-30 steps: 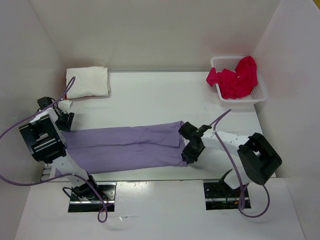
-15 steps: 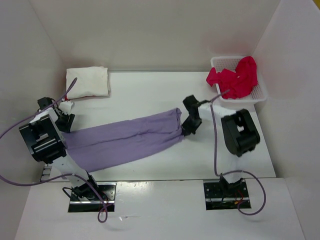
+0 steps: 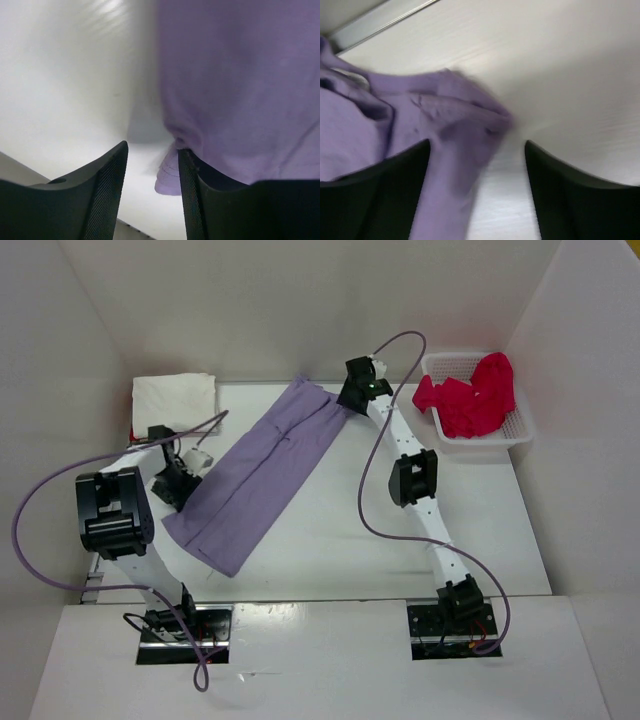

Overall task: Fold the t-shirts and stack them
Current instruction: Rotate the tshirt 90 degrees

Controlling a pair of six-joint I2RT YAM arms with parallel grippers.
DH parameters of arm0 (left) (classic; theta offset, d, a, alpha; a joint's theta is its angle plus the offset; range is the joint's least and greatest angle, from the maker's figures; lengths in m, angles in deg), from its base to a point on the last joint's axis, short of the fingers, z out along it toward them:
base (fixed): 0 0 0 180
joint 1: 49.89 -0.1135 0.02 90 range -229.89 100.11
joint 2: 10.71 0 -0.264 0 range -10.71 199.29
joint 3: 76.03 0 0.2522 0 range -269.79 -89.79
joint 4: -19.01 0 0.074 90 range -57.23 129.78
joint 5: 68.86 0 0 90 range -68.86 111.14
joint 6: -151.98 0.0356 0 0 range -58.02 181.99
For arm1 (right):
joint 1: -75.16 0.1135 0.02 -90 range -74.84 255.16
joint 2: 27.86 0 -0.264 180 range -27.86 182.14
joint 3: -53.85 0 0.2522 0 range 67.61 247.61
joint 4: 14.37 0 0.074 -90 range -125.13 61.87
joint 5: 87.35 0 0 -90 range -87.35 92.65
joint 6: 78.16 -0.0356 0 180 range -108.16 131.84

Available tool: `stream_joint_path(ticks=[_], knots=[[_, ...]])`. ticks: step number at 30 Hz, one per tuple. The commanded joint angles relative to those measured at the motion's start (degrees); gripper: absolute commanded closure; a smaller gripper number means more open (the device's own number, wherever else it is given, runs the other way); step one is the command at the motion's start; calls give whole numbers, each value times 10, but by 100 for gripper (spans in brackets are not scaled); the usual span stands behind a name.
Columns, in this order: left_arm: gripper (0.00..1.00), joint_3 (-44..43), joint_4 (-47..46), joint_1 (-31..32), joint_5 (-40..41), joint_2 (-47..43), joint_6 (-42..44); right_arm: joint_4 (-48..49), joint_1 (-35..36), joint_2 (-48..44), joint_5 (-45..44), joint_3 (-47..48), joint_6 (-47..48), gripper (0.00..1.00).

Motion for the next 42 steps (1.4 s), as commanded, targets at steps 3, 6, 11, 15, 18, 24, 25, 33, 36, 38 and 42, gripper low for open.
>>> stream_joint_path(ticks=[3,6,11,15,18,24,25,33,36,38,42], knots=[[47,53,83,39,-7,23,5,-117,11,-23,-81,95,76,0],[47,64,113,39,-40,-2,32,-146,11,-99,-92,70,81,0],[47,87,112,39,-40,-53,32,-179,52,-281,-171,-66,99,0],[43,112,96,10,-40,-107,6,-129,195,-462,-192,-392,85,0],[42,112,90,-4,-48,-123,-11,-50,326,-578,-130,-595,24,0],[41,128,97,-4,-77,-196,-6,63,469,-620,5,-782,-158,29],[41,134,97,-4,-77,-204,-6,89,490,-620,57,-798,-178,31],[39,152,75,2,-40,-223,-6,170,521,-529,138,-833,-238,32],[39,152,75,2,-50,-229,-12,191,526,-522,146,-838,-262,31],[39,157,75,2,-55,-236,-12,191,531,-502,151,-830,-268,31],[37,157,75,2,-61,-236,-7,184,532,-466,170,-828,-283,31]])
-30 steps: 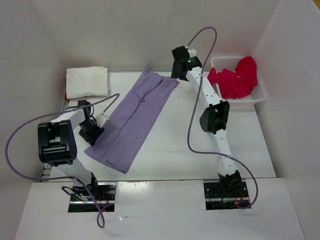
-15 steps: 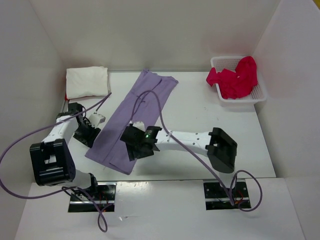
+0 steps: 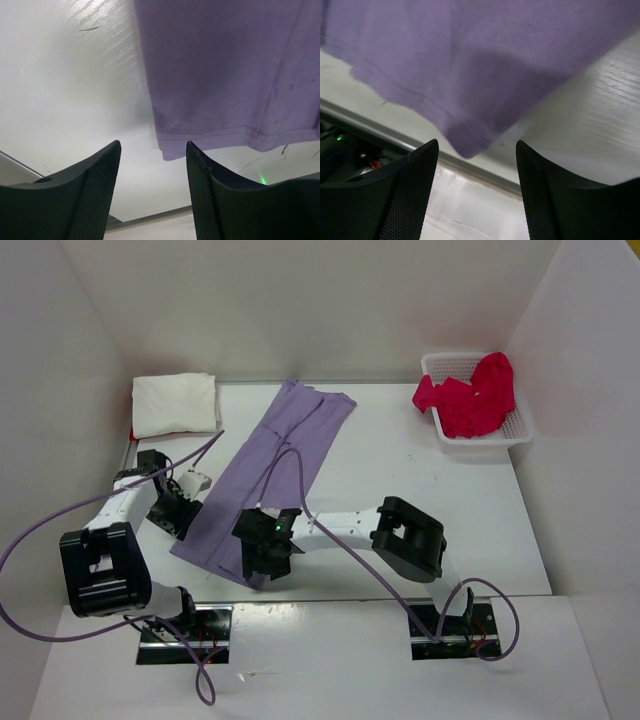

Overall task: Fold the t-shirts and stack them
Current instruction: Rotate the tshirt 90 degrees

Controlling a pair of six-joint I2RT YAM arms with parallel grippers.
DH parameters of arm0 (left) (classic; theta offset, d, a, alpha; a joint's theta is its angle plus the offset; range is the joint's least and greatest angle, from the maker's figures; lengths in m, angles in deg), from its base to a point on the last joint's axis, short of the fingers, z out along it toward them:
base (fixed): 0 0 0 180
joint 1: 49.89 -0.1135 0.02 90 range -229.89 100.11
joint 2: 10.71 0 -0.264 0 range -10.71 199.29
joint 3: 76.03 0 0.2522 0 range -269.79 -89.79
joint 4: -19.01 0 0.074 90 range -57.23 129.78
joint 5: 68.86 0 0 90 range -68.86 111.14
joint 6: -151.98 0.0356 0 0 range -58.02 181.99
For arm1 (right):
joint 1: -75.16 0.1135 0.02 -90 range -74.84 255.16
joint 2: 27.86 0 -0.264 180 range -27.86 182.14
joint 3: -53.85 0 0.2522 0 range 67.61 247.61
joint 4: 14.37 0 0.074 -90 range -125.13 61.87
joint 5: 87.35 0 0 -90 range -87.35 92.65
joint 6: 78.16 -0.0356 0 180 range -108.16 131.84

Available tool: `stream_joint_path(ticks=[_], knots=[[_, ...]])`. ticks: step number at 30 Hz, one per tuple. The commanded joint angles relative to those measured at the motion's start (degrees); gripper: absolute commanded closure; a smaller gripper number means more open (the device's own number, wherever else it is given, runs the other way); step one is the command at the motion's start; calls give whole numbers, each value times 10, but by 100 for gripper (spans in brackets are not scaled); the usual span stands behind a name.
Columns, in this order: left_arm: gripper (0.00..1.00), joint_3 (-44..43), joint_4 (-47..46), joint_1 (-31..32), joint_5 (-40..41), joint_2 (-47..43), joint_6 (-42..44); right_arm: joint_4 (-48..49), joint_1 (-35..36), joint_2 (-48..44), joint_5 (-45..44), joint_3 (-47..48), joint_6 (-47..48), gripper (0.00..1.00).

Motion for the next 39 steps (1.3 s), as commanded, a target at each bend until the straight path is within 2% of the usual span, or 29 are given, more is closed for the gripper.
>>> stream_joint_path(ticks=[1,5,7,8,10,11,14,17,22,25,26,28,29,32,33,34,35,36,37,38,39], knots=[[37,-4,-1,1,-18,-11,-2,26,8,37,21,6,-35,31],[36,-10,-1,1,-18,-16,3,32,2,57,33,6,-41,31],[36,-4,-1,1,-18,-24,9,38,-4,57,33,-1,-46,37],[35,-4,-1,1,-18,-29,9,38,-4,57,33,-8,-46,51],[35,1,-1,1,-18,-35,9,43,-11,52,39,-28,-58,65],[35,1,-1,1,-18,-35,14,51,-18,38,39,-37,-58,78],[35,-8,4,1,-18,-42,14,89,-36,9,44,-82,-71,100],[31,-34,10,1,-24,-53,14,124,-50,-33,58,-153,-84,100],[30,-94,31,36,-61,-53,3,118,-57,-114,43,-255,-89,100],[34,-123,31,96,-74,-53,-19,118,-68,-184,43,-335,-94,100],[36,-129,31,137,-67,-53,-38,118,-79,-203,48,-376,-94,100],[42,-150,26,185,-67,-47,-55,101,-92,-265,48,-410,-94,100],[44,-156,26,239,-55,-47,-55,92,-103,-286,42,-435,-88,100],[56,-176,26,324,-25,-53,-55,35,-109,-359,29,-466,-63,100],[56,-189,26,377,1,-59,-47,22,-123,-375,24,-476,-55,97],[58,-189,26,403,13,-67,-36,14,-129,-411,29,-488,-50,73],[58,-189,26,429,25,-91,-2,14,-136,-432,35,-509,-44,57],[47,-189,26,479,47,-106,21,14,-142,-454,52,-517,-38,40],[39,-158,26,503,56,-125,45,8,-142,-495,52,-517,-38,25],[32,-136,36,526,61,-166,74,-8,-142,-514,52,-517,-38,16],[26,-111,60,565,61,-185,137,-18,-142,-533,43,-511,-38,15]])
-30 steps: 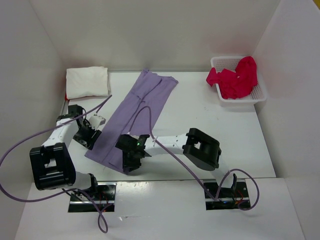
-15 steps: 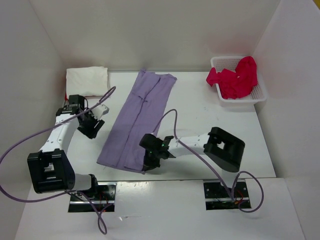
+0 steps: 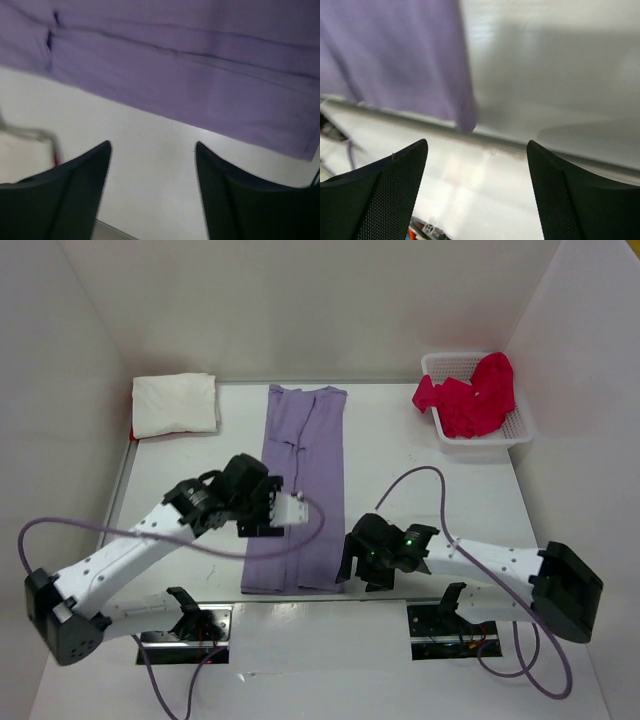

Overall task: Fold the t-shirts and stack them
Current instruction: Rotate the tshirt 90 degrees

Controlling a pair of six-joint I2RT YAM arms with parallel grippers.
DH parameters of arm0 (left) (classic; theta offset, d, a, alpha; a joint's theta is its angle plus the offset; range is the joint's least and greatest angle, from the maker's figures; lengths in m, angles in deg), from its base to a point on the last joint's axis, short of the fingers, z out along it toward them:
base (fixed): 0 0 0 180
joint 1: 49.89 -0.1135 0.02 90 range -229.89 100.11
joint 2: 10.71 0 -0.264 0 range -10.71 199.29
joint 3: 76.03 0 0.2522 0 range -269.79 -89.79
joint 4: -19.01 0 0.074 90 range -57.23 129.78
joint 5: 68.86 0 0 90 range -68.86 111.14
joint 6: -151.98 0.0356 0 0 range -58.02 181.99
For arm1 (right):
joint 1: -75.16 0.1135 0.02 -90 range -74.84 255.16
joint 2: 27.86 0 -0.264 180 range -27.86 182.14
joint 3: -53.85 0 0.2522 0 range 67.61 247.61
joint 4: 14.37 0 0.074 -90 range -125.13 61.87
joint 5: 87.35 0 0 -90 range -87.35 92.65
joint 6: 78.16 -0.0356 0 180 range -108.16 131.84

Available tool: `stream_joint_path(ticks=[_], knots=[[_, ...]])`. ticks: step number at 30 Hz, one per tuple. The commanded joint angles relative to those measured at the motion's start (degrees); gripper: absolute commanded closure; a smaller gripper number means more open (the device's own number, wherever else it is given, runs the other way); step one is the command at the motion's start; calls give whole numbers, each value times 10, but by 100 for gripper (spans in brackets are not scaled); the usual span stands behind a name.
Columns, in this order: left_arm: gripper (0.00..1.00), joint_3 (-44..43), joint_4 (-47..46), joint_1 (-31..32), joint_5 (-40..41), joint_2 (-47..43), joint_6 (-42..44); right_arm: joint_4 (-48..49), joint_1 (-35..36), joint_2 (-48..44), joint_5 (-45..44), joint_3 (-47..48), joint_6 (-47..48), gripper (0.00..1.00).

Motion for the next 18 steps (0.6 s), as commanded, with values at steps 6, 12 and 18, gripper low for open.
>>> stream_joint_path(ticks=[6,12,18], knots=[[2,177,129,123,-1,-148,295,-72,-3,-145,-35,12,-13,15],[2,239,135,123,-63,-223,539,-44,-8,-101,-35,4,-10,15],[22,382,116,130,-92,-449,736,-15,-14,-27,-41,38,20,15]])
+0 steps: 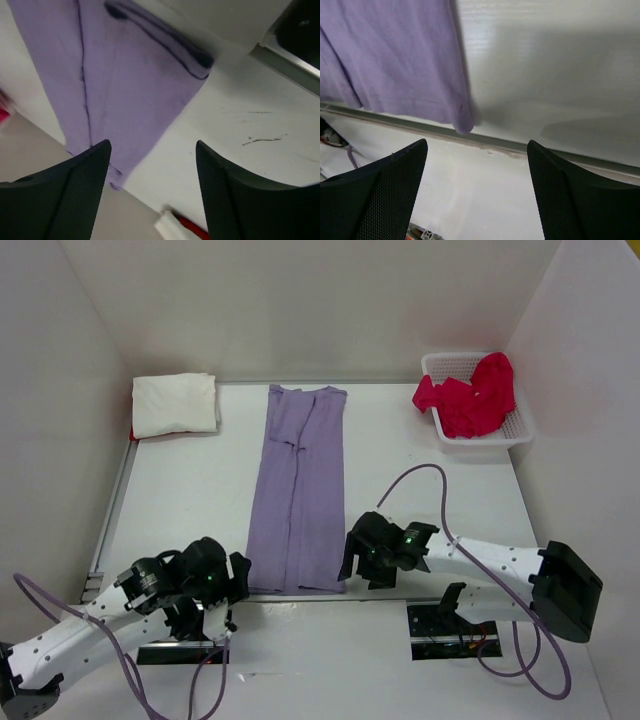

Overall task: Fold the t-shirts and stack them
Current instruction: Rotate the tshirt 90 degrees, then grab the bottom of the folded rectangular tshirt with both arms

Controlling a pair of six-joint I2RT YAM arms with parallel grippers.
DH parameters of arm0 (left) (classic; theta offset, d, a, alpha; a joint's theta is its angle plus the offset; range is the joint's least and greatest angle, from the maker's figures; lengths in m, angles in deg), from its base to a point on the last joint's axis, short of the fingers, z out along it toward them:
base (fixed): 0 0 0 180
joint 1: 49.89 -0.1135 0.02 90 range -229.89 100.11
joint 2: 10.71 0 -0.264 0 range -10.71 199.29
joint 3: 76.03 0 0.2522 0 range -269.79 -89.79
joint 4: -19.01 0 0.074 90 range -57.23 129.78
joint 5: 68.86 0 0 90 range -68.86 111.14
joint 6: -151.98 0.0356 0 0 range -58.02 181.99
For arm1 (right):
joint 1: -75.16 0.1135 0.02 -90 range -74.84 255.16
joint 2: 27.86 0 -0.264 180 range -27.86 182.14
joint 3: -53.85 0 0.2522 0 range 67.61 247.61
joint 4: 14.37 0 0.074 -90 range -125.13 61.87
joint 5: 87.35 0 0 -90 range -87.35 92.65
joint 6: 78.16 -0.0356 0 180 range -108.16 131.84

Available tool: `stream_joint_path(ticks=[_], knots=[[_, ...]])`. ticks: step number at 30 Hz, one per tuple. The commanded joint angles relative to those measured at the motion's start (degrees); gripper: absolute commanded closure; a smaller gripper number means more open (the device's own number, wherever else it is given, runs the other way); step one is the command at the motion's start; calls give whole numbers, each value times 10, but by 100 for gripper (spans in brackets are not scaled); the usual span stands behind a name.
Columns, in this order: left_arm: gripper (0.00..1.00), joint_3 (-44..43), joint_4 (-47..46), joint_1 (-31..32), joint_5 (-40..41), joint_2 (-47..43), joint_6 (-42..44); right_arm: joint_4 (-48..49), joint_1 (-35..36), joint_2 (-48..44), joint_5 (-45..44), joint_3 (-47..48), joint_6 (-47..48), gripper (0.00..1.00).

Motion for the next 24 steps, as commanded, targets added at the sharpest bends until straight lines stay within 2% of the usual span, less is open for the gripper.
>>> stream_joint_path(ticks=[1,2,6,9,14,20,21,23,24], knots=[[26,41,-6,10,-46,-40,149,34,-9,29,-9,29,23,15],[28,41,-14,18,-51,-31,149,41,-16,40,0,35,31,15],[29,35,-29,32,-51,90,162,52,-22,99,15,49,47,15],[29,35,-50,46,-58,138,167,52,-22,130,28,64,64,15],[33,35,-59,61,-69,161,179,57,-22,138,28,69,70,15],[34,-6,-59,67,-55,297,179,64,-27,148,40,62,70,15],[37,-12,-54,67,-55,315,179,64,-27,148,40,62,70,15],[52,-24,-49,67,-49,358,174,59,-27,148,40,62,70,15],[67,-33,-49,67,-49,368,174,59,-27,148,40,62,70,15]])
